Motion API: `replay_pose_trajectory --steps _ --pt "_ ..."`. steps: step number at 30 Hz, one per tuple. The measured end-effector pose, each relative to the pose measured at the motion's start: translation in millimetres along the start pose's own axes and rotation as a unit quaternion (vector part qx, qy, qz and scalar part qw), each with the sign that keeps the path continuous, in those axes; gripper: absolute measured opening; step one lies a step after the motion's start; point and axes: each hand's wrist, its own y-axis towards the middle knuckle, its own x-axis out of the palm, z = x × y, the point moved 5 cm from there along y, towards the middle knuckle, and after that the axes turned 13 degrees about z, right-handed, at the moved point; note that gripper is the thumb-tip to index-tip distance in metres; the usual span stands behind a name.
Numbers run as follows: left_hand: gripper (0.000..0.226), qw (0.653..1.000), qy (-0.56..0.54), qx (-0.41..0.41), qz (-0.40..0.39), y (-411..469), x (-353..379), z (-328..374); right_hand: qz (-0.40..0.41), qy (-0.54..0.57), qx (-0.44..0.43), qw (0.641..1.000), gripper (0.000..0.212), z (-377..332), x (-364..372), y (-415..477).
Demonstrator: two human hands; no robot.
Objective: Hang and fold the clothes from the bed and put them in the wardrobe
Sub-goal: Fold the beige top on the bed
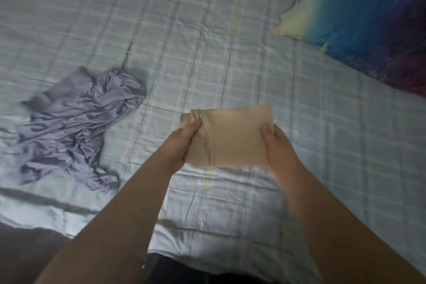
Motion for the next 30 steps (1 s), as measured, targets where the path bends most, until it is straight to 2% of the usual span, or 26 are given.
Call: replay_pose_trajectory --steps 4,7,11,14,17,22,26,30 --pt "0.059 0.997 -0.024 0.069 -0.035 -86 -7 40 -0.048 0.027 -0.058 0.997 0.023 -68 -15 -57" --pt "0.051 0.988 -0.06 0.137 -0.031 -173 -17 86 -0.069 0.037 -0.135 0.988 0.028 -139 -24 -112" --pt "0.052 0.966 -0.114 0.229 0.021 -277 -53 134 -0.125 0.048 -0.209 0.969 0.046 -211 -14 -176" --pt "0.052 0.939 -0.137 0.296 0.111 -339 -98 153 -0.176 0.042 -0.25 0.951 0.049 -244 14 -217" --pt "0.043 0.903 -0.177 0.329 0.211 -391 -156 156 -0.232 0.018 -0.298 0.926 0.047 -276 60 -269" --pt "0.032 0.851 -0.229 0.351 0.316 -459 -259 141 -0.322 0.009 -0.35 0.88 0.049 -306 156 -359" --pt "0.026 0.775 -0.261 0.375 0.437 -516 -347 112 -0.373 0.004 -0.374 0.849 0.038 -301 240 -435" --pt "0.02 0.699 -0.282 0.408 0.515 -574 -435 69 -0.428 -0.037 -0.384 0.817 0.025 -277 335 -522"
